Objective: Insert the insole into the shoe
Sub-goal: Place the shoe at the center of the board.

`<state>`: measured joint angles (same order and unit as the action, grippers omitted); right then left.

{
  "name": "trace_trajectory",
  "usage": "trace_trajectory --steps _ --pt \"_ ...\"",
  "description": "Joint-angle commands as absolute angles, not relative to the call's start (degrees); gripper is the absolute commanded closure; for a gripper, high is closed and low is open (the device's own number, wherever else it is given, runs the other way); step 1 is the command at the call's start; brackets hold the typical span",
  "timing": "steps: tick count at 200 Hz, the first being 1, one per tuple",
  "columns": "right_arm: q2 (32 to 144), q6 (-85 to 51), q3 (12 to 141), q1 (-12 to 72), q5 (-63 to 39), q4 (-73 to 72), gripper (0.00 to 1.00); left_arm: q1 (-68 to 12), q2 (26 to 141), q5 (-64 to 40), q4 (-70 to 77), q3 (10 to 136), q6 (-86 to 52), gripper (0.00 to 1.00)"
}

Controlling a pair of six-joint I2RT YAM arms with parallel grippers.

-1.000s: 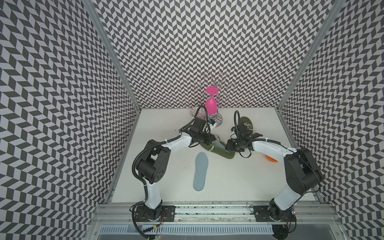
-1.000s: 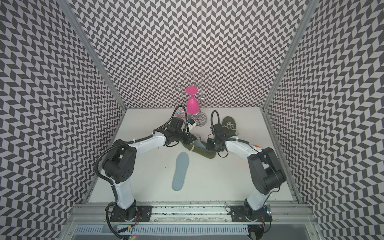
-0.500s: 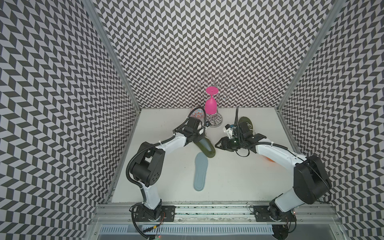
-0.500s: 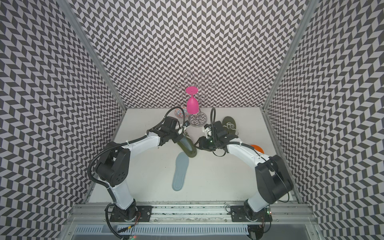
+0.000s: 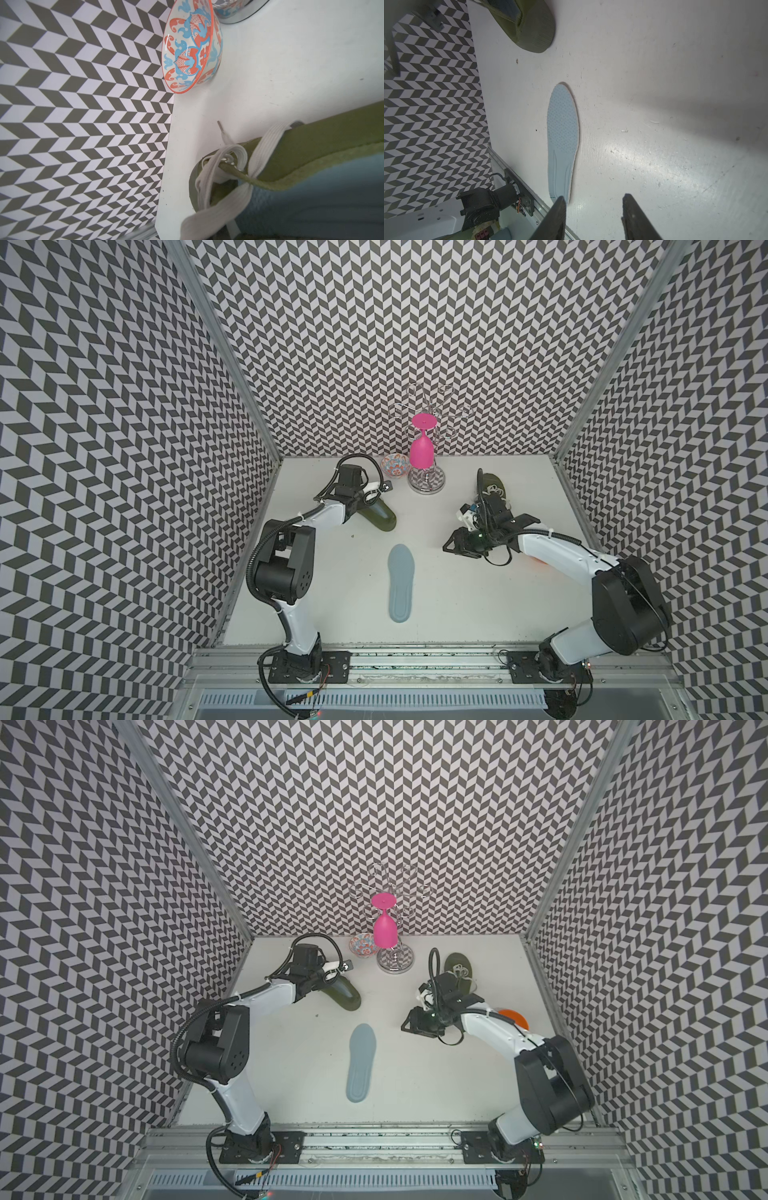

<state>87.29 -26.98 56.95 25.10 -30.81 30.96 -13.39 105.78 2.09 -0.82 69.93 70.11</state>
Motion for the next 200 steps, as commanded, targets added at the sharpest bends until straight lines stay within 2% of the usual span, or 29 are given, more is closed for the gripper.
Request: trace_trajectory --steps 1,37,55,71,93,111,113,129,143,150,186,200 --pt "85.13 -24.77 59.30 24.30 -29.11 32.63 0.54 -12.15 104.85 -5.43 5.43 72.17 78.59 1.00" --pt "85.74 -24.00 60.03 24.10 -29.44 34.40 0.54 -11.16 105.76 -11.72 5.29 74.72 82.42 1.00" --pt "85.97 -23.37 60.18 24.09 -28.81 35.23 0.53 -11.12 106.98 -13.47 4.92 75.44 82.45 0.95" --pt "85.87 -22.87 60.59 24.00 -27.58 35.67 0.51 -11.55 108.18 -13.62 5.55 75.55 81.17 0.89" --pt "85.98 -21.83 62.54 22.77 -26.20 36.37 0.50 -11.80 108.73 -13.03 4.83 76.26 78.07 0.71" --pt "85.86 -21.36 64.16 21.68 -25.93 36.72 0.50 -11.43 108.31 -13.11 4.74 76.97 74.35 0.63" --pt "85.80 -21.36 64.34 21.61 -25.93 36.73 0.50 -11.36 108.16 -13.17 4.72 76.99 74.02 0.60" --pt "85.61 -20.81 65.28 21.74 -26.66 36.61 0.50 -11.42 106.51 -11.78 7.21 76.30 68.47 0.16" --pt "85.34 -20.65 65.18 22.65 -26.62 36.15 0.49 -11.42 103.68 -10.54 8.60 76.14 58.71 0.12" --pt "85.19 -20.82 64.77 23.00 -25.60 35.85 0.49 -11.35 101.69 -11.61 8.18 76.13 53.50 0.01" --pt "82.96 -24.41 62.65 20.92 -15.73 32.60 0.47 -13.49 89.83 -17.32 4.65 71.05 29.43 0.00" --pt "82.67 -25.94 63.59 19.56 -8.10 32.89 0.45 -14.96 86.70 -16.60 4.69 68.50 20.35 0.00"
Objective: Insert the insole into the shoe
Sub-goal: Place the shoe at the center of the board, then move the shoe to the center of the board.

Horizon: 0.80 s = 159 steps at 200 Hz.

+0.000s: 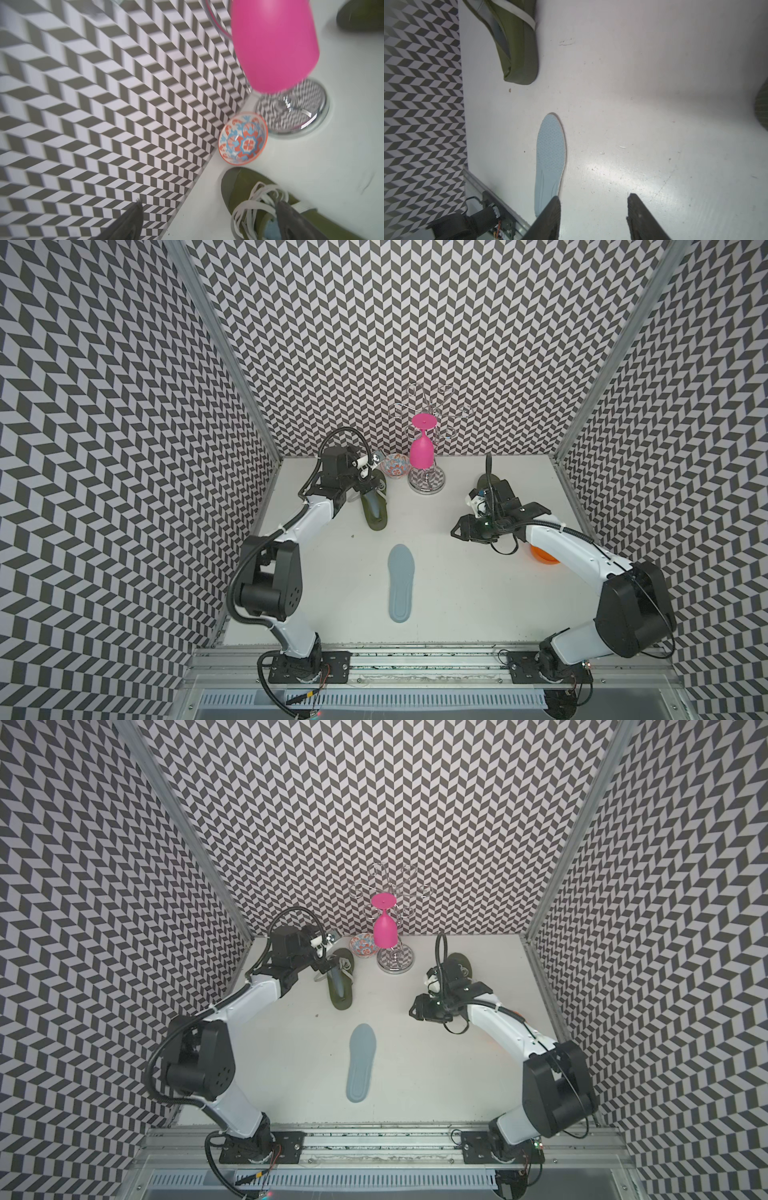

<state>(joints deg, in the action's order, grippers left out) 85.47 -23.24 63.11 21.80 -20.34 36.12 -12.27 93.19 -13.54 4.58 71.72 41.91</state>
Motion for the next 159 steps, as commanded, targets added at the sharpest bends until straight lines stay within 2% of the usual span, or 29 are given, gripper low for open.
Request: trace_trajectory --steps 1,36,58,72,104,159 --pt "82.64 -25.93 63.74 19.45 -7.61 32.97 0.45 -14.99 86.59 -16.56 4.68 68.35 19.76 0.00" --pt "84.78 -23.74 64.70 12.63 2.20 33.04 0.44 -13.75 86.02 -18.63 5.80 65.19 -4.15 0.00" --pt "89.14 -22.99 65.16 7.26 2.60 31.24 0.44 -10.99 91.26 -29.95 -0.33 70.01 -8.74 0.00" --pt "92.69 -21.78 66.95 5.98 1.65 30.35 0.44 -12.14 91.95 -28.66 -3.55 70.81 -9.81 0.00" --pt "99.68 -20.51 72.64 5.93 0.61 30.36 0.44 -18.58 87.11 -15.49 -1.10 64.99 -9.99 0.00" --pt "104.62 -19.91 73.85 5.98 2.49 30.38 0.43 -22.26 85.05 -11.09 -1.84 63.00 -10.99 0.00"
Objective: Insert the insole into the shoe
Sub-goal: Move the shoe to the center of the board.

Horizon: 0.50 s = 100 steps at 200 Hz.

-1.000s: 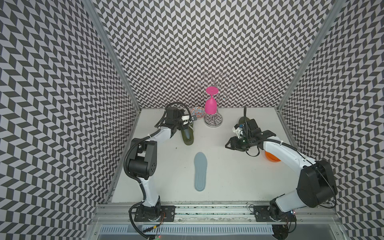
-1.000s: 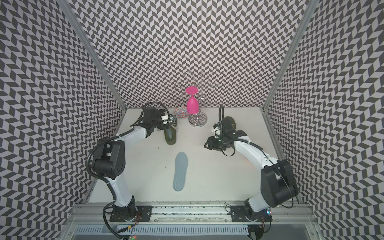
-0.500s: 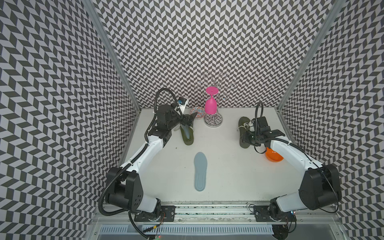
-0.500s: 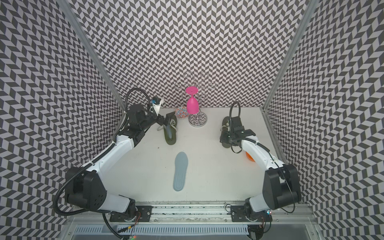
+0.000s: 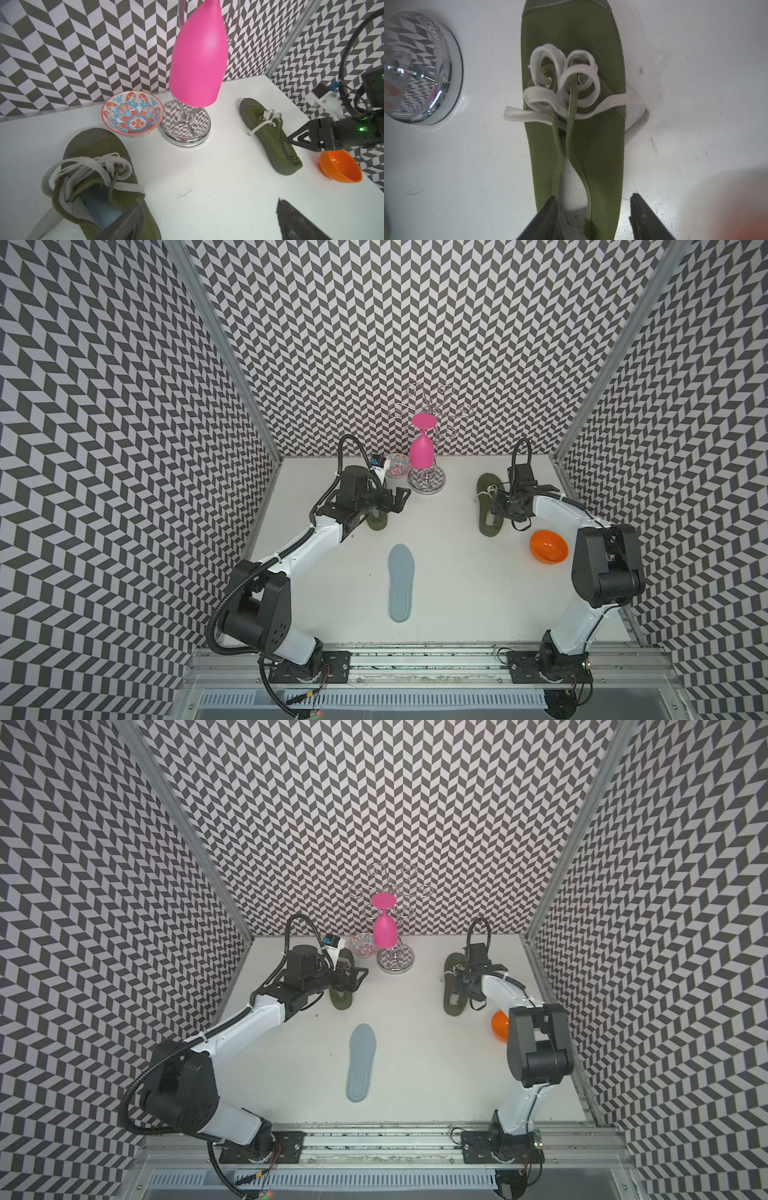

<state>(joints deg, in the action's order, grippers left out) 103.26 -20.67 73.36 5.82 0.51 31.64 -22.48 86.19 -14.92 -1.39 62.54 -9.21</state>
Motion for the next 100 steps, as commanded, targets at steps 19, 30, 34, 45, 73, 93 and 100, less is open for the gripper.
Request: trace_trajectory --steps 19,30,34,45,73,93,100 --pt "104.75 -19.78 72.29 5.89 2.99 29.85 0.45 -22.74 85.02 -9.68 -4.35 64.70 -10.48 0.00" --pt "104.81 -19.85 71.03 5.93 3.29 29.36 0.46 -22.91 84.99 -9.04 -5.54 65.57 -10.06 0.00" --pt "104.85 -19.75 70.66 5.90 3.06 29.28 0.46 -22.92 84.99 -8.89 -5.83 65.78 -10.08 0.00" --pt "105.02 -19.69 69.65 5.87 2.43 28.68 0.47 -22.94 84.82 -8.98 -6.10 66.09 -9.87 0.00" --pt "107.44 -19.56 70.44 5.95 2.57 28.45 0.47 -23.12 84.72 -9.09 -7.00 66.95 -9.65 0.01" --pt "108.29 -20.11 71.37 5.95 5.05 29.09 0.53 -23.74 85.34 -8.11 -8.18 67.69 -9.25 0.03" --pt "108.14 -20.12 71.51 5.95 5.70 29.30 0.60 -24.10 85.74 -7.46 -8.99 68.14 -9.23 0.03"
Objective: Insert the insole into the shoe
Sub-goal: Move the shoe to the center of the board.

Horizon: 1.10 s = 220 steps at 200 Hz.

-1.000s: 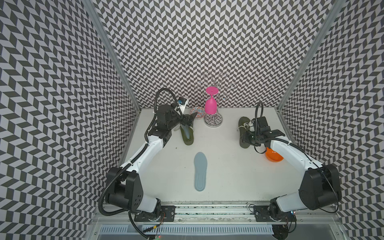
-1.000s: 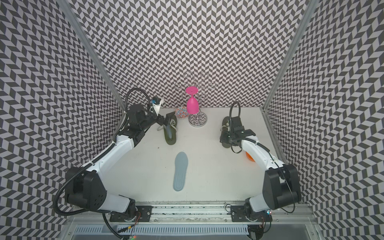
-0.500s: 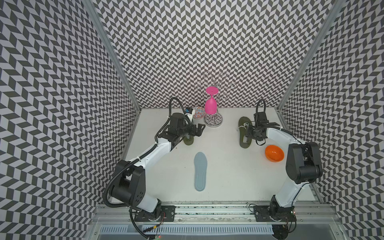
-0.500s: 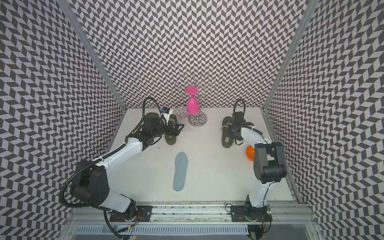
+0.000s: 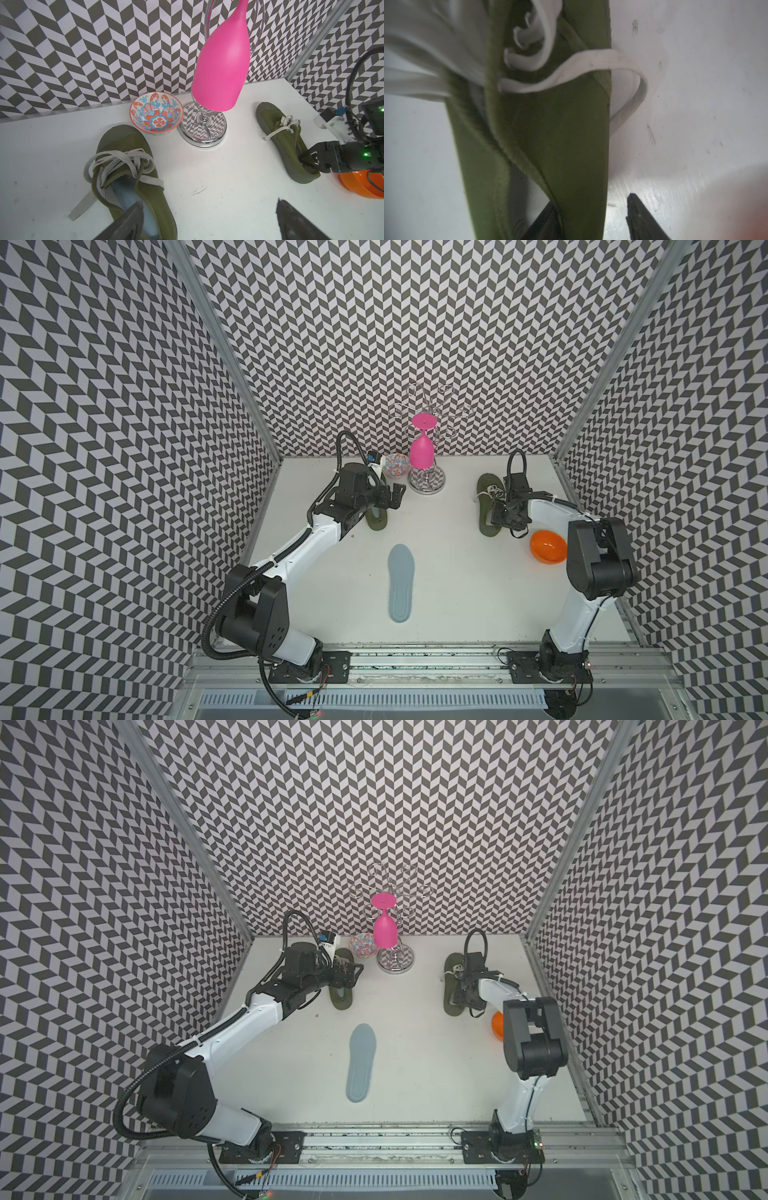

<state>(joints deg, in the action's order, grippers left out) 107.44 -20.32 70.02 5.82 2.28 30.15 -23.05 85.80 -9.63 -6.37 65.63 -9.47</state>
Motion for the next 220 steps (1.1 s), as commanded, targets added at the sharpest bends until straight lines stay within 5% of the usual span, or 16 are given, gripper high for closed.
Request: trace_trajectory --steps 1,49,106,133,174,220 --pt "108.12 -20.12 71.57 5.96 5.71 29.42 0.61 -24.13 85.81 -7.38 -9.15 68.21 -9.23 0.03" --pt "104.61 -16.42 71.73 8.49 3.74 32.32 0.92 -27.75 89.86 -6.16 -16.79 72.55 -7.44 0.08" --pt "93.96 -12.27 60.30 19.94 -1.28 31.33 0.92 -38.08 88.89 -5.47 -19.00 69.13 2.84 0.04" --pt "93.72 -10.75 56.89 24.09 -0.54 32.75 0.85 -39.01 88.37 -7.30 -18.74 67.49 4.63 0.03" --pt "91.64 -14.20 56.73 20.90 0.38 33.74 0.48 -43.99 94.43 1.99 -22.77 72.05 4.53 0.00" --pt "89.02 -17.72 58.37 19.34 -4.72 34.74 0.42 -47.65 102.34 9.27 -25.76 78.71 -0.67 0.00"
